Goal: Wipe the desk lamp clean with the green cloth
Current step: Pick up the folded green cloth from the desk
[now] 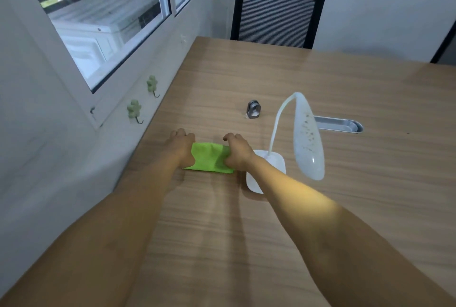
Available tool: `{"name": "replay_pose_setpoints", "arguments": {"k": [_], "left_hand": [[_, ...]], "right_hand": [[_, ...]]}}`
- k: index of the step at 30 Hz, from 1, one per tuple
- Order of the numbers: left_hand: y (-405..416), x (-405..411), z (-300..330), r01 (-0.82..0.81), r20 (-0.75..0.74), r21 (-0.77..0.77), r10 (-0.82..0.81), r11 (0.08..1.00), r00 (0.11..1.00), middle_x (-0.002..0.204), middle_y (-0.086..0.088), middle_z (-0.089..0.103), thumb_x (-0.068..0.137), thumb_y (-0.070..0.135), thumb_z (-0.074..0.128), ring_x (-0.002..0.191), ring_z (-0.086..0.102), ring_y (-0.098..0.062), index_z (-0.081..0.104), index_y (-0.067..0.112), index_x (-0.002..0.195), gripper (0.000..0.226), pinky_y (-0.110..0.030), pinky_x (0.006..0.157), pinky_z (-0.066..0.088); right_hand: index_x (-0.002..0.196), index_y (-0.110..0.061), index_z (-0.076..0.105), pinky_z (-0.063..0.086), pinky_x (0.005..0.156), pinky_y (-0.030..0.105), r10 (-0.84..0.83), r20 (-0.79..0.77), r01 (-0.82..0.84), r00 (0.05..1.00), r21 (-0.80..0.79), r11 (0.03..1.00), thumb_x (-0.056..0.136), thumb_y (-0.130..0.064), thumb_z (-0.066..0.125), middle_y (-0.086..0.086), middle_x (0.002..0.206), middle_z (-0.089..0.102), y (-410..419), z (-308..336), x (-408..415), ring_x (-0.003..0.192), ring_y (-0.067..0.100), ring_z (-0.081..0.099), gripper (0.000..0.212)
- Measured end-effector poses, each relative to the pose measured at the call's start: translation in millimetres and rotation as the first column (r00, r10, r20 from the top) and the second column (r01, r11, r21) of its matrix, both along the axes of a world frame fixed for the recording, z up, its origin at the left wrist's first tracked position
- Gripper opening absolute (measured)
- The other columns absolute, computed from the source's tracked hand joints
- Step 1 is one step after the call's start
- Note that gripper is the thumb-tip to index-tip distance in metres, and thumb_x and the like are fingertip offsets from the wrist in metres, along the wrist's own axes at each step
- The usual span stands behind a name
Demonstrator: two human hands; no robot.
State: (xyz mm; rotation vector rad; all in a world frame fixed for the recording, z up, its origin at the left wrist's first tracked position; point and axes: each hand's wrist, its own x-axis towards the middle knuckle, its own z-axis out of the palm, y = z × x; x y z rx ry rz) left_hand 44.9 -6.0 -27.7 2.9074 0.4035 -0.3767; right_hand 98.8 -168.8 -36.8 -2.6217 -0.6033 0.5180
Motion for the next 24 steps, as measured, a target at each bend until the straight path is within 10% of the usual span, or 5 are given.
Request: {"name": "replay_pose_setpoints", "arguments": {"k": [3,6,9,18,24], "left_hand": [[-1.1,-9.6,6.5,-0.031,0.014,-0.046,0.031,0.998,0.999,0.127,-0.017,0.041,0.075,0.006,0.055,0.122,0.042,-0.035,0.052,0.008,0.122,0.047,-0.035,0.096,0.045],[-3.2,-24.1,16.9,-0.050,0.030,-0.109,0.054,0.993,0.998,0.127,-0.019,0.046,0.075,0.003,0.057,0.114,0.052,-0.034,0.058,0.007,0.116,0.041,-0.030,0.084,0.045],[-5.0,-40.3,30.0,-0.054,0.061,-0.135,0.063,0.989,0.996,0.124,-0.017,0.056,0.076,0.002,0.057,0.110,0.057,-0.033,0.061,0.007,0.115,0.040,-0.024,0.073,0.039],[-17.9,-90.1,68.2,-0.051,0.072,-0.272,0.073,0.961,0.995,0.085,-0.012,0.063,0.060,0.013,0.062,0.081,0.055,-0.023,0.067,0.010,0.085,0.025,-0.025,0.067,0.038],[-48.5,-107.8,86.8,-0.156,-0.035,-0.525,0.162,0.837,0.986,0.079,-0.009,0.055,0.079,0.002,0.062,0.071,0.051,-0.017,0.063,0.005,0.102,0.023,-0.023,0.061,0.042]], "right_hand": [[0.128,-0.003,0.049,0.047,0.093,0.034,-0.004,-0.005,0.003,1.000,-0.011,1.000,0.080,-0.004,0.058,0.019,0.128,0.047,-3.3,6.3,-9.0,0.116,0.034,0.052,0.048],[0.076,-0.004,0.066,0.046,0.058,0.026,-0.016,0.012,0.016,1.000,-0.026,1.000,0.077,-0.004,0.057,0.014,0.079,0.057,-9.0,12.4,-22.0,0.081,0.031,0.057,0.009],[0.046,-0.016,0.042,0.030,0.042,0.020,-0.072,-0.031,0.074,0.997,0.047,0.996,0.074,-0.003,0.058,0.009,0.060,0.049,-16.9,13.8,-32.1,0.066,0.025,0.049,0.035],[0.083,-0.014,0.061,0.044,0.055,0.018,-0.224,-0.440,0.398,0.870,0.356,0.846,0.082,-0.010,0.055,0.002,0.070,0.055,-58.9,35.8,-85.4,0.062,0.013,0.052,0.007],[0.099,-0.019,0.052,0.051,0.094,0.049,-0.192,-0.716,0.654,0.671,0.450,0.608,0.087,-0.012,0.056,0.006,0.091,0.057,-94.6,54.5,-110.5,0.076,0.026,0.061,0.014]]}}
